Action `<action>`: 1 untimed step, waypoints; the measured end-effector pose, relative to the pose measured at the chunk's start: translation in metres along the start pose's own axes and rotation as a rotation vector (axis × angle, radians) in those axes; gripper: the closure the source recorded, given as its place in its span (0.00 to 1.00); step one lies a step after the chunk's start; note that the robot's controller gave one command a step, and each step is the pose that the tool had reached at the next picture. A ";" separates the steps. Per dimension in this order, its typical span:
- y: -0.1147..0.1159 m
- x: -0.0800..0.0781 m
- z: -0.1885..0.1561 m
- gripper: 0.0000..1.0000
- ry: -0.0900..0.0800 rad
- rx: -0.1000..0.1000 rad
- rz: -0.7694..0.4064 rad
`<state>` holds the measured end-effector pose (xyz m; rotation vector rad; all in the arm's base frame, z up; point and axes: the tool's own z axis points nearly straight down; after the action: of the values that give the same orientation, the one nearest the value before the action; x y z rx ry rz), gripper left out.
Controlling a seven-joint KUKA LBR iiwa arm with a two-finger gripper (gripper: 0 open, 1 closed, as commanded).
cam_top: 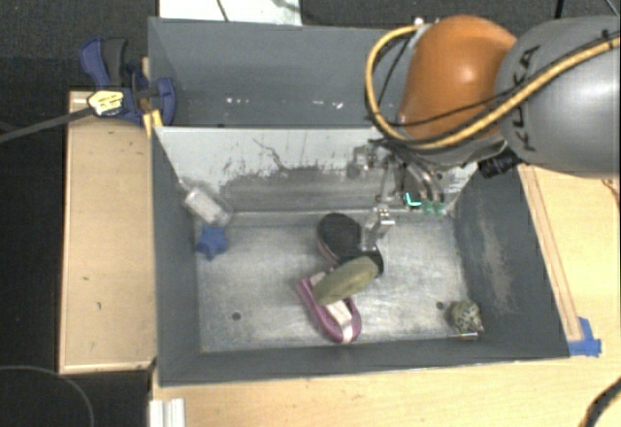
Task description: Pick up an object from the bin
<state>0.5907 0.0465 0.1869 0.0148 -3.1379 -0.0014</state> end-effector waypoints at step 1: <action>0.013 0.016 0.118 0.00 -0.006 0.001 -0.193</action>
Offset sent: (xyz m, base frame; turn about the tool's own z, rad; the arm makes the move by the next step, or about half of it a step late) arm -0.0177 0.0134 -0.1169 -0.1937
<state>0.5737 0.0597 0.0692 0.3169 -3.1275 -0.0002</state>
